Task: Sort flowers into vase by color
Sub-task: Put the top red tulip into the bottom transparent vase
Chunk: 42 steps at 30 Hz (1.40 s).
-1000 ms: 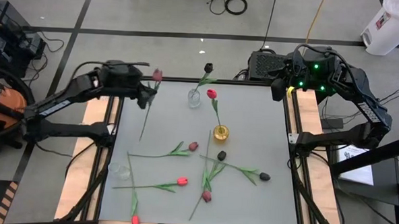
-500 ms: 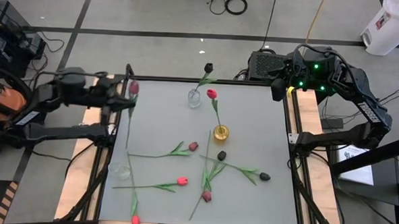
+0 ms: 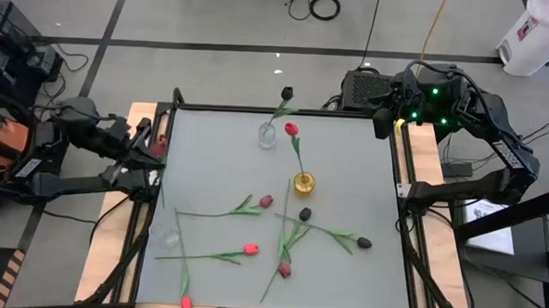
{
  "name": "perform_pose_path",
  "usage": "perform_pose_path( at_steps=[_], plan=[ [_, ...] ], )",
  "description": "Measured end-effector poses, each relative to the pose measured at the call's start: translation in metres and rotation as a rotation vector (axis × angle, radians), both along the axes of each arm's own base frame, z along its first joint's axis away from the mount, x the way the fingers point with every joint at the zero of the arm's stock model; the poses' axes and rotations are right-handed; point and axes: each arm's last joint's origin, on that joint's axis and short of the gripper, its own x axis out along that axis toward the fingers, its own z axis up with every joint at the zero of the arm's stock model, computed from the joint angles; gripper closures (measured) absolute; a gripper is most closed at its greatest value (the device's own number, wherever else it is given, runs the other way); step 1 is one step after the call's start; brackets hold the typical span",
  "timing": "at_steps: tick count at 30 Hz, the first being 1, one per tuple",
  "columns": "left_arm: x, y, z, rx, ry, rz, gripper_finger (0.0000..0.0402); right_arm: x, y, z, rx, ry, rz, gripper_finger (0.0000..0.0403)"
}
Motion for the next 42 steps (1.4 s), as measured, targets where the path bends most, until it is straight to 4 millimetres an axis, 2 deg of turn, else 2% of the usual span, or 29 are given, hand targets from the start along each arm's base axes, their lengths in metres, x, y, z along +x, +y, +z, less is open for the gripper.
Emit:
perform_pose_path(
  at_steps=[14,24,28,42],
  plan=[
    [-0.002,-0.006,0.014,-0.017,-0.132,-0.229,0.0399,0.000,0.000,0.000,0.000,0.000,0.000,0.0215],
    [-0.013,-0.013,0.025,-0.061,-0.163,-0.405,0.0399,0.000,0.000,0.000,0.000,0.000,0.000,0.0215],
    [-0.013,-0.014,0.024,-0.044,-0.168,-0.425,0.0399,0.000,0.000,0.000,0.000,0.000,0.000,0.0216],
    [-0.017,-0.024,0.022,-0.050,-0.156,-0.663,0.0399,0.000,0.000,0.000,0.000,0.000,0.000,0.0215]
  ],
)
